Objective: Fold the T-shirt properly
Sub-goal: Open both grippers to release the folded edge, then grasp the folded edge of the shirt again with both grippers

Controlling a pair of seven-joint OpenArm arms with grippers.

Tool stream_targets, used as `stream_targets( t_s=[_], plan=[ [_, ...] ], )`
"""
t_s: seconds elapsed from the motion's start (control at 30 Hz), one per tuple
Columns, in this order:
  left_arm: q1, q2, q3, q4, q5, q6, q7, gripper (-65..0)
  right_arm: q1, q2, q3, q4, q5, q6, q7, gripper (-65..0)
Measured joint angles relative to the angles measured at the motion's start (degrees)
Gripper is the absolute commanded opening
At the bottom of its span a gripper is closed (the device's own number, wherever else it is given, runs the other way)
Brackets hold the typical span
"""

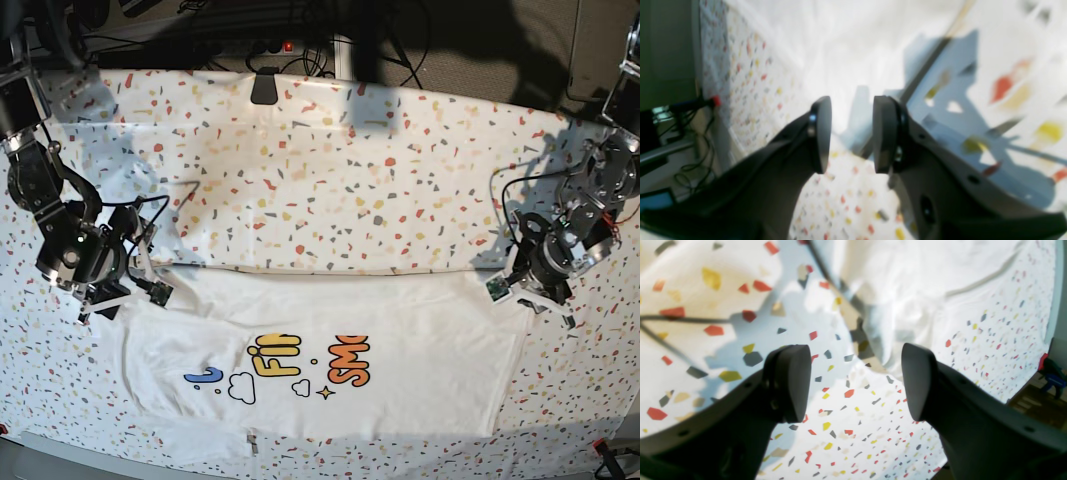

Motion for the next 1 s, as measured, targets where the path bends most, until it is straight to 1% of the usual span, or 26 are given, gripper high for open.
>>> stream_targets(
  t_s=[0.07, 0.2, 0.27, 0.37, 0.43, 0.5, 0.53, 0.57, 0.67, 0.77, 0.83, 1.0],
  plan=[
    [0.0, -0.3, 0.0, 0.0, 0.1, -0.1, 0.0, -43.7, 0.3, 0.0, 0.0, 0.0, -0.6, -0.6, 0.1, -23.0],
    [0.0, 0.4, 0.1, 0.0, -0.2, -0.1, -0.3, -36.0, 1.0, 0.0, 0.0, 0.0, -0.7, -1.3, 0.0, -23.0],
    [0.0, 0.2, 0.5, 0.0, -0.2, -0.1, -0.3, -35.5, 1.2, 0.0, 0.0, 0.0, -0.8, -1.9, 0.0, -23.0],
    [0.0, -0.2, 2.8, 0.0, 0.5, 0.0, -0.1, -35.5, 1.2, 0.0, 0.0, 0.0, -1.1, -1.9, 0.0, -23.0],
    [0.0, -0.1, 5.6, 0.0, 2.9, 0.1, -0.2, -35.6, 1.2, 0.0, 0.0, 0.0, -1.1, -1.9, 0.0, -23.0],
    [0.0, 0.1, 8.9, 0.0, 6.7, 0.2, -0.4, -35.6, 1.3, 0.0, 0.0, 0.0, -1.1, -1.9, 0.0, -23.0],
    [0.0, 0.1, 10.8, 0.0, 9.0, 1.3, -0.4, -35.6, 1.2, 0.0, 0.0, 0.0, -1.1, -1.9, 0.0, -23.0],
    [0.1, 0.1, 12.3, 0.0, 11.6, 3.9, -0.5, -35.6, 1.3, 0.0, 0.0, 0.0, -1.1, -1.9, 0.0, -23.0],
    [0.0, 0.1, 14.2, 0.0, 15.4, 8.6, -0.4, -35.7, 1.3, 0.0, 0.0, 0.0, -1.1, -1.9, 0.0, -23.0],
    [-0.2, 0.1, 14.3, -0.6, 15.7, 8.5, -0.6, -35.9, 1.2, 0.0, 0.0, 0.0, -1.1, -1.9, 0.0, -23.0],
    [-1.0, 0.3, 14.3, -3.0, 15.6, 8.5, -1.1, -35.9, 1.3, 0.0, 0.0, 0.0, -1.1, -2.2, 0.0, -23.0],
    [-3.0, 0.0, 14.0, -9.9, 16.3, 9.6, -5.0, -35.9, 1.2, 0.0, 0.0, 0.0, -1.1, -2.6, 0.0, -23.0]
  ],
)
